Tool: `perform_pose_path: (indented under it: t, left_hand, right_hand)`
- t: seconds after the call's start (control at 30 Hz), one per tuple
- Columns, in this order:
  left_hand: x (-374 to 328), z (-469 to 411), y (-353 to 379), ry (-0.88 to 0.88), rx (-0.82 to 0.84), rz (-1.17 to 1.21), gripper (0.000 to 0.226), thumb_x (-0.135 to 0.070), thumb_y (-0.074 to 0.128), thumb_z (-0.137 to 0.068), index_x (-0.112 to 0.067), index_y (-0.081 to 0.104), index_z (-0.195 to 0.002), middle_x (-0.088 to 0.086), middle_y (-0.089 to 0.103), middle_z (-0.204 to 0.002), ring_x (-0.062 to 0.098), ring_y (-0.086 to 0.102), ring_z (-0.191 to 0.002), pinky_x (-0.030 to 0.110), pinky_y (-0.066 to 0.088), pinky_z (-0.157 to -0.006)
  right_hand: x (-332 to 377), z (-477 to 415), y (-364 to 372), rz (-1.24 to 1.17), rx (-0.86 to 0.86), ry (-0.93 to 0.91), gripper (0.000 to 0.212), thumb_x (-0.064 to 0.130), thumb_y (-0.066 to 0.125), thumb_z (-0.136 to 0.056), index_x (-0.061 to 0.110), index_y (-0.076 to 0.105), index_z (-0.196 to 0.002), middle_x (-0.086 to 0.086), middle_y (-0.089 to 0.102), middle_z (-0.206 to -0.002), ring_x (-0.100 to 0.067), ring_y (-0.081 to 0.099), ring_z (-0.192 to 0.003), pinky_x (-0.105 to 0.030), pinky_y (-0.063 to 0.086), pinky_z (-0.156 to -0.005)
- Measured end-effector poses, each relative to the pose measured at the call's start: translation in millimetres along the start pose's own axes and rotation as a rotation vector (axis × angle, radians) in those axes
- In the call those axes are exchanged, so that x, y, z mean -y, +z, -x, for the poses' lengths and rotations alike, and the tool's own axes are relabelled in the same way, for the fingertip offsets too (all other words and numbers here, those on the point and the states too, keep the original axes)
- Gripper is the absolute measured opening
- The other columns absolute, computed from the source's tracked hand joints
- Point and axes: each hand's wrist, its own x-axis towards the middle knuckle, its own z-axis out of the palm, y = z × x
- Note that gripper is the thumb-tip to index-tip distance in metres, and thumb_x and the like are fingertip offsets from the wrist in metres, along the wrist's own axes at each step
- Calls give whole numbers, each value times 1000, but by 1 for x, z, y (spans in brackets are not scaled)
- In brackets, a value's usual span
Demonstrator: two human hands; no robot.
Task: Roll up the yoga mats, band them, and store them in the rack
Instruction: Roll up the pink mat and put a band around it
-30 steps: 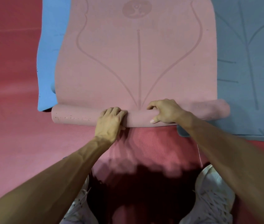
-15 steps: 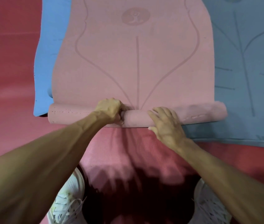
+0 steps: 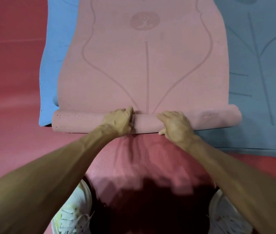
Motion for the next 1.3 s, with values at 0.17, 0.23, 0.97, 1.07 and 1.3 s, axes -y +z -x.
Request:
perform_pose_path:
  t: [0.17,0.23,0.97,1.07,1.3]
  left_hand:
    - [1,19,34,170,-495,-53,33,-18,46,-91,-11,54,-122,10,54,-116,30,53,-101,35,31,-96]
    - [-1,20,39,181,-563,-92,42,-33,52,-89,-9,54,-123,11,56,-116,31,54,-105,40,36,-101]
    - [7,-46,-62,9,127,180,52,-28,93,-49,-37,73,-96,-11,70,-84,10,61,-81,21,46,-71]
    - [11,-50,-67,-2,153,309,51,-28,95,-47,-31,75,-94,-9,71,-82,8,60,-77,20,48,-71]
    - [18,-38,-38,23,-123,250,57,-33,79,-74,-23,56,-124,1,63,-122,24,58,-111,35,45,-95]
  right_hand:
    - [-16,-38,-32,-87,217,0,52,40,76,-76,24,62,-123,-1,66,-118,-25,58,-112,-32,42,-89]
    - [-20,-51,-46,-90,326,-5,53,40,74,-78,24,61,-126,1,65,-123,-24,55,-117,-32,39,-93]
    - [0,-3,1,97,-196,17,108,39,92,-46,8,48,-139,-11,52,-136,-35,46,-128,-62,28,-110]
    - [3,-17,-2,169,-128,57,108,43,90,-48,7,45,-140,-11,51,-134,-36,46,-126,-62,26,-110]
    - [-14,-52,-40,151,46,-38,72,44,79,-71,17,49,-131,-6,57,-115,-29,58,-102,-39,44,-84]
